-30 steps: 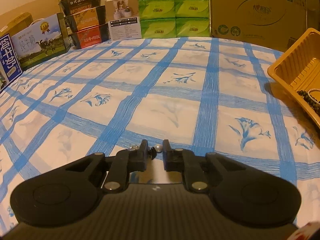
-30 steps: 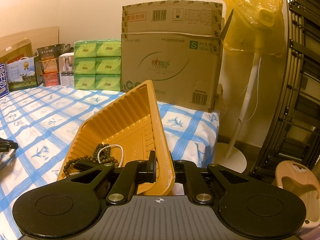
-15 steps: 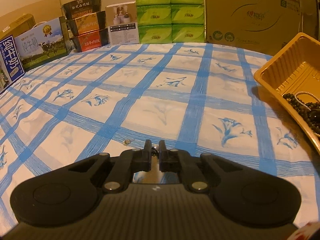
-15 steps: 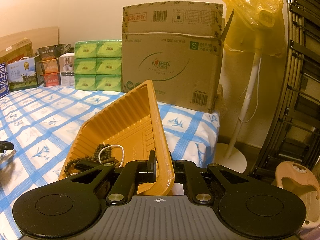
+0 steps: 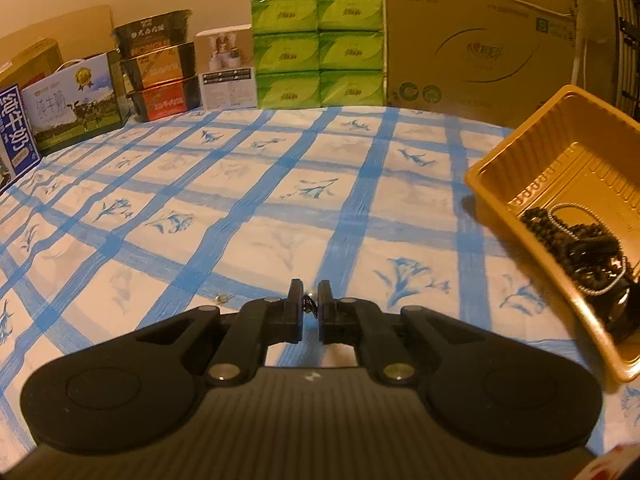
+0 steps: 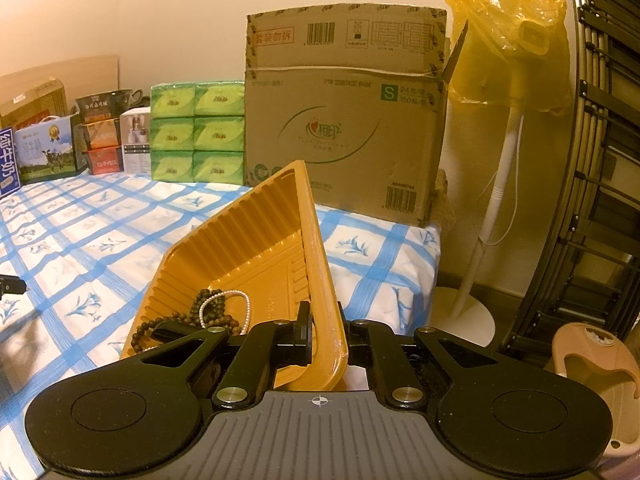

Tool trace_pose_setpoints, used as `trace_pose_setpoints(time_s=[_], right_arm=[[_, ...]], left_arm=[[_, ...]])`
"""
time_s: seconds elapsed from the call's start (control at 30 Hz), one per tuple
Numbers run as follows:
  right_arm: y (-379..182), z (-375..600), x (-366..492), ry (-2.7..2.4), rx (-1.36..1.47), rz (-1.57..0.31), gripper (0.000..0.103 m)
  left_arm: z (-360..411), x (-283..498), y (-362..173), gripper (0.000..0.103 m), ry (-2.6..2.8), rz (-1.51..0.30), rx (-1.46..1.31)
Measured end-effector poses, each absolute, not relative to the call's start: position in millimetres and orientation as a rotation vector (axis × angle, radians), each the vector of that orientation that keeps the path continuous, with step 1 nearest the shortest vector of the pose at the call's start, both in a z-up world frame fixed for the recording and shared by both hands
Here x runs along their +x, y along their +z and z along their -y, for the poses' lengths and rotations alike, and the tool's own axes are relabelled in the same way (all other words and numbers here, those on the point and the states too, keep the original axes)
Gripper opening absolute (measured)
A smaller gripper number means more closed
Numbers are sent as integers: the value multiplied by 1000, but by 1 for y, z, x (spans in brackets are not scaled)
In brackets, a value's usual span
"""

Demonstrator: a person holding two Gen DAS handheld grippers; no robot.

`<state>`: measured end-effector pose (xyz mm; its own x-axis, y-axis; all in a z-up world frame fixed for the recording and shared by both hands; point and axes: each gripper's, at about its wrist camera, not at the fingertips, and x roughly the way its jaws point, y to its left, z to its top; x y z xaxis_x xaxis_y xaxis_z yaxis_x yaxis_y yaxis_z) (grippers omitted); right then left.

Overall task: Organize jewelry
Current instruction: 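Carry the silver stud into the orange tray and open the left tool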

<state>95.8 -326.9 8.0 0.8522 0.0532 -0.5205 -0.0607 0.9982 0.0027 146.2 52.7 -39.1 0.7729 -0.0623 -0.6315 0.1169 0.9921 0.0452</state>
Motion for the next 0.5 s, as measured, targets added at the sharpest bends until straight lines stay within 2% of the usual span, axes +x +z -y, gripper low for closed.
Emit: trace_pose_setpoints(time_s=[0.5], right_arm=[[8,326,95,61,-12,-547,8]], left_arm=[[18,140,-13,5,-326,-651,36]])
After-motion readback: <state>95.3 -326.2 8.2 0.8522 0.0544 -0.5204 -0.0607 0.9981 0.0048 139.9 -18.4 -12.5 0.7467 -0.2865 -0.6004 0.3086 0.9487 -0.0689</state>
